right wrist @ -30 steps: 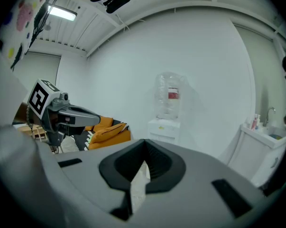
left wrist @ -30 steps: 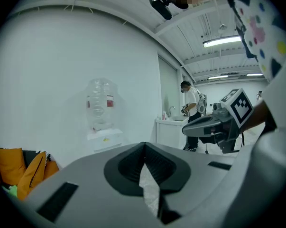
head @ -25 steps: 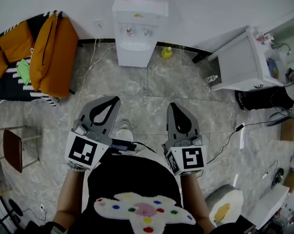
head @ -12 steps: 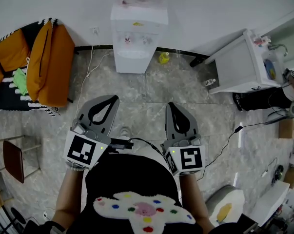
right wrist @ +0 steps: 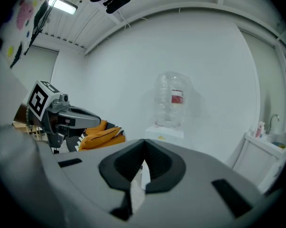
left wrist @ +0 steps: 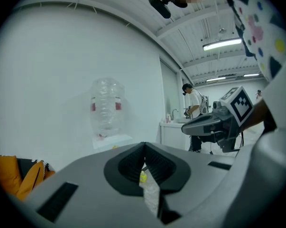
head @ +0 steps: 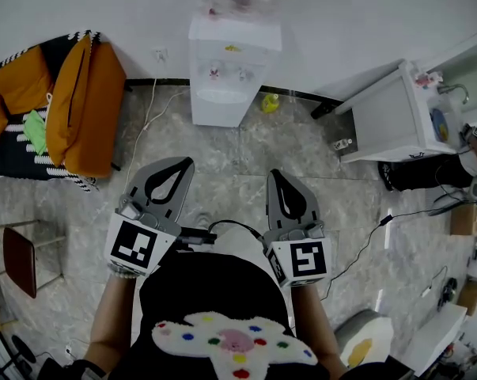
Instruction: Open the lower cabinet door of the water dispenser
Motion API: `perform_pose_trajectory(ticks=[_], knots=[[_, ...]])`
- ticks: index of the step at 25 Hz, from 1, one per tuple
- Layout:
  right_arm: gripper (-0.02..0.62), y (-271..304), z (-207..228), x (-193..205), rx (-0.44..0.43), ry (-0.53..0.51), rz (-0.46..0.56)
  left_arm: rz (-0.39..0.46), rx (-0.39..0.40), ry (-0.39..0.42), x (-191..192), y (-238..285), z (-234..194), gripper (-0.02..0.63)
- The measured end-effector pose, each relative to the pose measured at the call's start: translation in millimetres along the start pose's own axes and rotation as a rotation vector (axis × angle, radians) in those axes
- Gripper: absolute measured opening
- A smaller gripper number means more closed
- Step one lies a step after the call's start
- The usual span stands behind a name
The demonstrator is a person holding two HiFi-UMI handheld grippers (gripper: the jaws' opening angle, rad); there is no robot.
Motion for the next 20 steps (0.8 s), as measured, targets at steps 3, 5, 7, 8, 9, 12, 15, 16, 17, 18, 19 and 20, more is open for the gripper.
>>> perform_pose_trajectory(ticks=[3, 5, 7, 8, 9, 12, 15, 16, 17, 18, 19, 20], knots=[[0.003, 3.9, -0.2, -3.9, -0.001, -0.005, 0.007, 0.009, -0.002, 0.0, -2.7, 1.1, -3.5, 0.012], [0.003, 4.4, -0.7, -5.1, -0.001, -0.009, 0.005, 0.015, -0.001, 0.004, -4.5, 1.3, -4.2, 0.012], [0.003, 3.9, 0.2, -3.4, 0.003, -0.013, -0.015, 0.015, -0.002, 0.0, -4.8, 1.6, -4.5, 0.012], [0.003, 4.2, 0.9, -2.4, 0.005, -0.014, -0.022, 0.012, -0.002, -0.002, -4.2, 2.1, -4.8, 0.012], [0.003, 5.0, 1.0, -2.3, 0.004, -0.011, -0.016, 0.009, -0.001, -0.003, -3.4, 2.9, -5.2, 0.012], [0.003, 5.6, 1.8, -0.4, 0.001, -0.003, -0.001, 0.003, 0.001, -0.005, -0.2, 4.8, -3.7, 0.012], [0.004, 5.5, 7.1, 3.8, -0.004, -0.002, -0.011, -0.007, -0.005, -0.013, 2.5, 8.3, -1.2, 0.012], [0.003, 6.4, 9.9, 4.3, -0.006, 0.0, -0.012, -0.009, -0.009, -0.015, 2.7, 10.5, -0.6, 0.012], [0.003, 7.3, 13.0, 4.4, -0.01, 0.001, -0.012, -0.011, -0.014, -0.015, 2.4, 12.9, -0.1, 0.012], [0.003, 8.4, 16.3, 4.4, -0.014, 0.002, -0.011, -0.012, -0.019, -0.014, 2.0, 15.3, 0.5, 0.012], [0.003, 9.7, 19.6, 4.5, -0.02, 0.002, -0.011, -0.013, -0.025, -0.013, 1.5, 17.6, 1.0, 0.012], [0.003, 11.4, 22.8, 4.9, -0.027, 0.003, -0.013, -0.013, -0.031, -0.012, 1.0, 19.7, 1.4, 0.012]])
Point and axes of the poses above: the fingertips, and each gripper's own axes: y forward along the fingers, z to its right, x out of its underside, the point moved 5 cm from there along -y, backward along the fingers, and after that the axes turned 7 degrees about -x, right-handed, at the moved point
